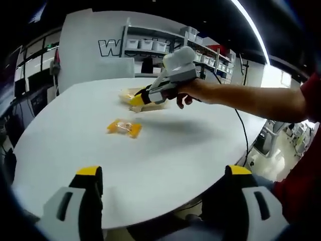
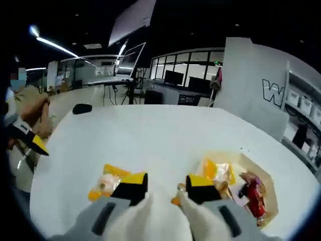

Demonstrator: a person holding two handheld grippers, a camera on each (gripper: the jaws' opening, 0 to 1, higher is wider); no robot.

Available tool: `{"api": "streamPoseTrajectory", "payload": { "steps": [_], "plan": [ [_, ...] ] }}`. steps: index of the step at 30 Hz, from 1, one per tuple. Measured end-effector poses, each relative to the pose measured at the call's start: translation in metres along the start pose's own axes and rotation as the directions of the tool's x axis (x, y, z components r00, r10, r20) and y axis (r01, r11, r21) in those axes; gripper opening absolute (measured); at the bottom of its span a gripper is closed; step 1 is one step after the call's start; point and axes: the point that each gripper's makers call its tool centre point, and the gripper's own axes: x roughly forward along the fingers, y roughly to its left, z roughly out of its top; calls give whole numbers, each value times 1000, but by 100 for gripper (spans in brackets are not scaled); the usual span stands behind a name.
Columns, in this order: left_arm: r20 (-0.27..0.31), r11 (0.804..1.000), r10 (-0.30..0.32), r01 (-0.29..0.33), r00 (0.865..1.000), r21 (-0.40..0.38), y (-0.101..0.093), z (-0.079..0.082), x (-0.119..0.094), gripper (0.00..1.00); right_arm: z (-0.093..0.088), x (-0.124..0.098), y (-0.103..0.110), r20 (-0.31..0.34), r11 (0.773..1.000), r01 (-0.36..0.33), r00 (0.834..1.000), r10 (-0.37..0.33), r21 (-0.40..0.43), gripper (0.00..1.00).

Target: Place the target food into the container with the food tongs after gripping and lifting it, then release it inside without dropping or visibly crushing the food.

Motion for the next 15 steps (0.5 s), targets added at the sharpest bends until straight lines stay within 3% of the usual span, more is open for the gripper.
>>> {"api": "streamPoseTrajectory", "payload": {
  "steps": [5,8,10,15],
  "plan": [
    [-20,1000,3,-3,1000,12,2,-4,1,99,0,8,1,1,1000,0,1000,0,-3,25],
    [-24,1000,2,-2,1000,6,3,-6,0,99,-9,12,-3,-29,997,35,999,-37,-66,25],
    [-27,1000,8,-7,1000,6,5,-6,-1,99,-9,14,-2,-14,996,32,999,-33,-78,25],
    [-31,1000,8,-7,1000,6,6,-7,0,99,-9,10,-4,-21,999,28,999,-29,-42,25]
  ]
}}
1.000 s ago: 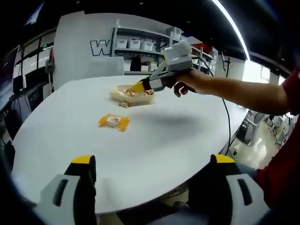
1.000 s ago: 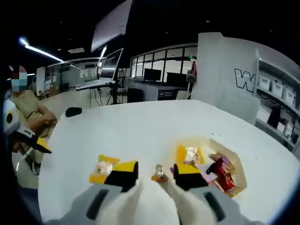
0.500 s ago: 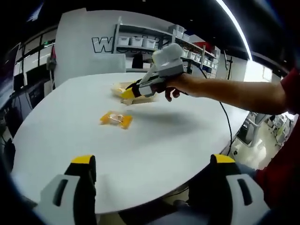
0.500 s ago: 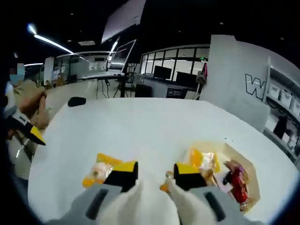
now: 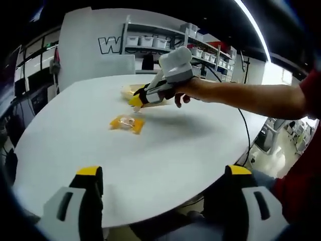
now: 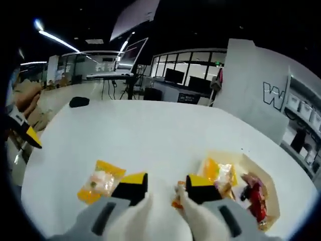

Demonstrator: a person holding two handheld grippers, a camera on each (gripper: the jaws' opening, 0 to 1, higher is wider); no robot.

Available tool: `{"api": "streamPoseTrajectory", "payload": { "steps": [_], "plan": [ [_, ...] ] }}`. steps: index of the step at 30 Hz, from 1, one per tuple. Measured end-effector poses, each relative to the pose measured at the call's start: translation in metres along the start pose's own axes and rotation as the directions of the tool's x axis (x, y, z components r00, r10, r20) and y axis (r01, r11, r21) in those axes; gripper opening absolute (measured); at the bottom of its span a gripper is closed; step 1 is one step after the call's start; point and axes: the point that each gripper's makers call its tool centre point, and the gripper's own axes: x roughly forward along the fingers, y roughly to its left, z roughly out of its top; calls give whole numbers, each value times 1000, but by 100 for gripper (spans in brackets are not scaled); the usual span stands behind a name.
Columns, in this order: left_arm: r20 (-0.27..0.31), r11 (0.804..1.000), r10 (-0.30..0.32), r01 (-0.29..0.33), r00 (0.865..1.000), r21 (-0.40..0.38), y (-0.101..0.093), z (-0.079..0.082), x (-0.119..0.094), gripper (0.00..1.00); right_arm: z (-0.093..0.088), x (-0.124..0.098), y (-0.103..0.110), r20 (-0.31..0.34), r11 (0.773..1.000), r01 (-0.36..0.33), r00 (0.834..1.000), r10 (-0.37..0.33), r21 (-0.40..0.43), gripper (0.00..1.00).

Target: Place the target food into the container with the food tongs after gripping and lifting it, then release it inside without dropping or visibly crushing the food.

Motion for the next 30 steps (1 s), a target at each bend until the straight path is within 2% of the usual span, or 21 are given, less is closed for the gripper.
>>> {"api": "streamPoseTrajectory", "payload": {
  "steps": [13,30],
  "plan": [
    [6,999,-26,26,1000,19,-14,1,0,98,-14,-34,4,-10,995,9,1000,-8,101,25],
    [14,997,-65,64,998,48,-37,4,2,97,-38,-83,6,-29,985,38,999,-34,170,25]
  ]
}}
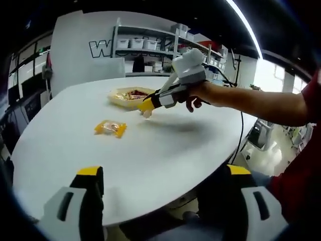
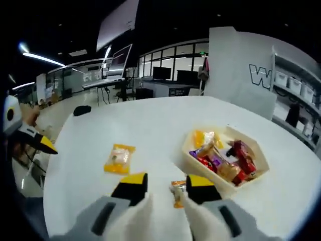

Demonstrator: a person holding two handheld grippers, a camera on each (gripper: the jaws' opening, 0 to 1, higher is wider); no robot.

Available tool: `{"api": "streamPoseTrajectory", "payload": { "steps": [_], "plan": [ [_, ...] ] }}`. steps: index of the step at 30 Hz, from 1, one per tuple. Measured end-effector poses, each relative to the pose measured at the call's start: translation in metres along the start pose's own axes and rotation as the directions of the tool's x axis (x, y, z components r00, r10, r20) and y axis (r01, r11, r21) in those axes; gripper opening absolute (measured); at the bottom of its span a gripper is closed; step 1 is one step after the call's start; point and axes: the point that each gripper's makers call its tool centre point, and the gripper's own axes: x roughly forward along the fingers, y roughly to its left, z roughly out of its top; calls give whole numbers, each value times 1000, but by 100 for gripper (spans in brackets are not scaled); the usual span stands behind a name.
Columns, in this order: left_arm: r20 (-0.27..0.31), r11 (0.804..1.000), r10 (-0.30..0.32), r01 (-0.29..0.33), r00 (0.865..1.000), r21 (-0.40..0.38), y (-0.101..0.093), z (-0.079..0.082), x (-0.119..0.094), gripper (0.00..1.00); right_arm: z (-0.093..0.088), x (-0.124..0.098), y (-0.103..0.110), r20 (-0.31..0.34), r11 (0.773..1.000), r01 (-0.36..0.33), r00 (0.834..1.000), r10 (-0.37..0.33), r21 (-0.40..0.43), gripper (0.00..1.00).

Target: Place the target food into the container with the food tongs after gripping and lifting it, then release it inside without dropping or visibly crushing the food.

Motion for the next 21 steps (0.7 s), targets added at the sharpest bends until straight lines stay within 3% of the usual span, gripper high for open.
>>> {"api": "streamPoseTrajectory", "payload": {
  "steps": [9,15,21],
  "plan": [
    [-7,999,-27,28,1000,22,-11,2,4,97,-12,-25,-14,8,998,58,998,-59,9,25],
    [-10,999,-35,35,999,29,-15,2,5,97,-17,-36,-27,13,992,120,993,-120,-34,25],
    [-14,999,-34,34,999,35,-16,1,4,97,-19,-41,-43,20,989,145,989,-145,30,25]
  ]
}}
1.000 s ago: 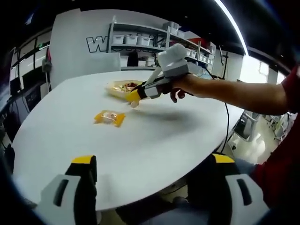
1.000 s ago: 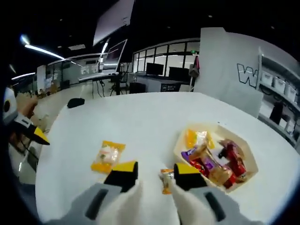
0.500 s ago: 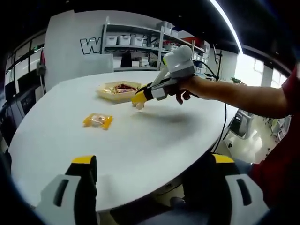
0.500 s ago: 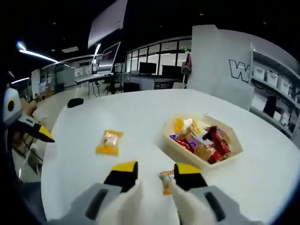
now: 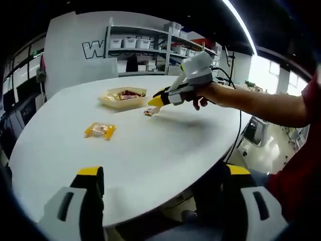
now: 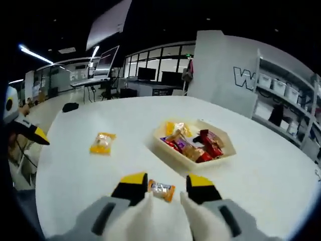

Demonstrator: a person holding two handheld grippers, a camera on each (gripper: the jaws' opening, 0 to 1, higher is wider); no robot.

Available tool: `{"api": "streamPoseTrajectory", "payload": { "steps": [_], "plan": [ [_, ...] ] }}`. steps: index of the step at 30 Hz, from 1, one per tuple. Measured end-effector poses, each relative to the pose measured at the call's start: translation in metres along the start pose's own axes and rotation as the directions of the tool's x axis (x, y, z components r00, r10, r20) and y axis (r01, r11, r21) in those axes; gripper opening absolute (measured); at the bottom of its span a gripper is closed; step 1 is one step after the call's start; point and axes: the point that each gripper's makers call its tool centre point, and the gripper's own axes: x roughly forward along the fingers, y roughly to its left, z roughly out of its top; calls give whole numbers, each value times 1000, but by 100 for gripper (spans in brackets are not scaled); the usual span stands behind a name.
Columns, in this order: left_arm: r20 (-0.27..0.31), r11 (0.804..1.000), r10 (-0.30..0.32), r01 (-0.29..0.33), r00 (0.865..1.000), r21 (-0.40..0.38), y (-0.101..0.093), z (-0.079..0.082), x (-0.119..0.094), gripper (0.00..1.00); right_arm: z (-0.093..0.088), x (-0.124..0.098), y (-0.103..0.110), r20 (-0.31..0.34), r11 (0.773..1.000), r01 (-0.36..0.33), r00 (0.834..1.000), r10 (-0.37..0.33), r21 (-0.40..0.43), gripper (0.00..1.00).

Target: Place the target food into the container with the food tongs after gripping and lifting it, then release it inside without dropping or visibly crushing the food.

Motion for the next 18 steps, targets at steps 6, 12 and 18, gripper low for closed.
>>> {"api": "streamPoseTrajectory", "payload": {
  "steps": [6,12,18],
  "plan": [
    [4,1000,6,-6,1000,1,1,3,-2,97,9,5,5,23,997,-26,999,25,78,26],
    [1,1000,8,-8,1000,4,2,2,-2,97,6,16,12,7,997,-11,1000,10,81,26],
    [3,1000,16,-16,1000,-4,6,0,-5,97,6,18,4,18,995,27,999,-28,92,26]
  ]
}}
